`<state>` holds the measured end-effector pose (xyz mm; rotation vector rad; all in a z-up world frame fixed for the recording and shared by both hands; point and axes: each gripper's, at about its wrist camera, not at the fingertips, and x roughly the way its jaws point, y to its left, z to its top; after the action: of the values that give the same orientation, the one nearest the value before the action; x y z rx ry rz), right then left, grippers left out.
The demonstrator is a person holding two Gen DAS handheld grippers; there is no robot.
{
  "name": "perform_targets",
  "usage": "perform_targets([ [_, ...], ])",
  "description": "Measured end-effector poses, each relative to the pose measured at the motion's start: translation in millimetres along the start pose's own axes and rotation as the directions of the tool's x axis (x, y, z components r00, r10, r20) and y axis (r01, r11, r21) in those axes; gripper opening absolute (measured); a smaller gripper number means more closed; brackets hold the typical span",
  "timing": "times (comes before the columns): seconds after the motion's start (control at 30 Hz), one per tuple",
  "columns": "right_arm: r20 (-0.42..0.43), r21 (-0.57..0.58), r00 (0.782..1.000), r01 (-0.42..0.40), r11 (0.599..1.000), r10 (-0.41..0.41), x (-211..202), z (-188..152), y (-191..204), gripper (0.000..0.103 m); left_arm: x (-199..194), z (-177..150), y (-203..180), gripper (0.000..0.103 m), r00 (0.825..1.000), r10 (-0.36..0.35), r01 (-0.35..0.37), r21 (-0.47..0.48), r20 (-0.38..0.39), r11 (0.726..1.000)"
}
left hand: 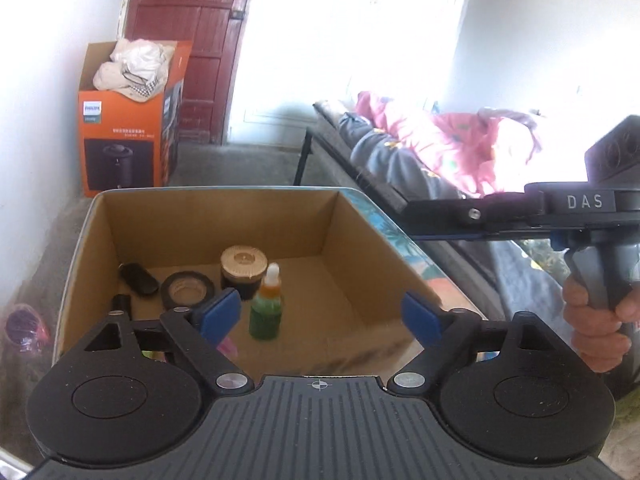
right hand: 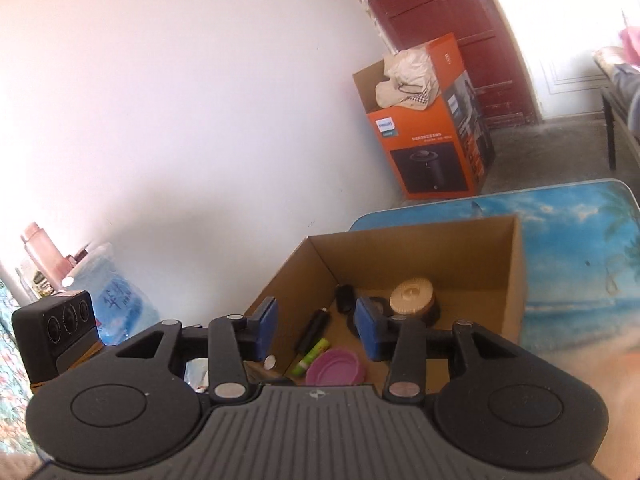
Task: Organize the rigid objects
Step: 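Move the right gripper to the white plug charger on the table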
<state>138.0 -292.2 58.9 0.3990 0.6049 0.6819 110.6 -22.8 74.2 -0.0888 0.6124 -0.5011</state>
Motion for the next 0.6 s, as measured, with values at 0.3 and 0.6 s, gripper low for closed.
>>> perform_targets([
  [0.3,-0.004,0.169,1.0,0.0,0.986,0.001,-18.8,-68.6,4.0,0.049,-34.9,-60.6,4.7,0.098,0.996,0.068,-0.068,0.016,-0.056,0.998],
  [0.6,-0.101,0.198,0.995,0.006,0.98,0.015,48.9,-94.5,20.3,0.049,-14.6,-100.9,22.9,0.092,0.971,0.211,-0.211,0.017,-0.11,0.977],
])
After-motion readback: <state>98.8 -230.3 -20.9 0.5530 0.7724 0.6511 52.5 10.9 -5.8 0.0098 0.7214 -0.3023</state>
